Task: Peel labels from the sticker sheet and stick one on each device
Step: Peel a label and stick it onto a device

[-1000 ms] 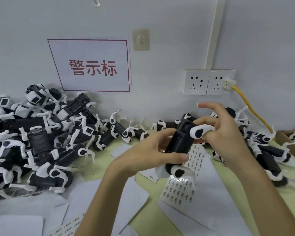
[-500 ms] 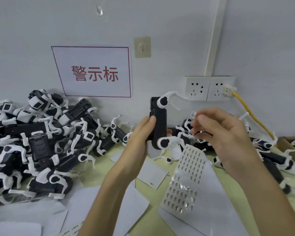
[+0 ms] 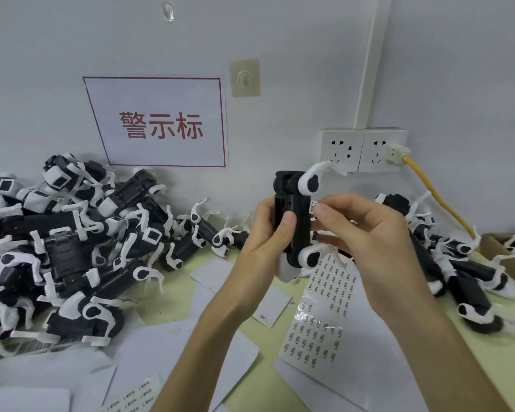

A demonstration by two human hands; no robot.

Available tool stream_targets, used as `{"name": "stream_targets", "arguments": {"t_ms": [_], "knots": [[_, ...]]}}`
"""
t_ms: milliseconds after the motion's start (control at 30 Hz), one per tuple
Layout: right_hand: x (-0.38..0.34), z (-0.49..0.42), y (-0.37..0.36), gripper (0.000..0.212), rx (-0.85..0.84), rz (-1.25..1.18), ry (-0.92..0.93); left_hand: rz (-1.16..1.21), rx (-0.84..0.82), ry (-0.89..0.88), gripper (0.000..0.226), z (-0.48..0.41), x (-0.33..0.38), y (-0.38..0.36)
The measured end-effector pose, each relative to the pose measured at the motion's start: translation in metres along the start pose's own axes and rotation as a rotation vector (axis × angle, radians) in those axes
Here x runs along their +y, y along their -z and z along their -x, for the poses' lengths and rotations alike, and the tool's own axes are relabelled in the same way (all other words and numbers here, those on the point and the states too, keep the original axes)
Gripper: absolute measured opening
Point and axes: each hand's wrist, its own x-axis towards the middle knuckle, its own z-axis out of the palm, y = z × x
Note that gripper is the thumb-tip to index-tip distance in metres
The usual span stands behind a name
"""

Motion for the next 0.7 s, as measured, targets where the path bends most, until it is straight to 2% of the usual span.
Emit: {"name": "stream_targets", "arguments": {"t_ms": [233,700], "knots": [[0.0005,0.0013,-0.0019,0.004,0.0,0.034,-0.019,-0.055,0.002,-0.085,0.046,0.0025,0.0005,-0.0031],[0.005,0.0023,-0.0034,0.003,0.039,0.106,0.052,-0.107,0.01,-0.096,0.049,0.006,0.004,-0.0064]]}}
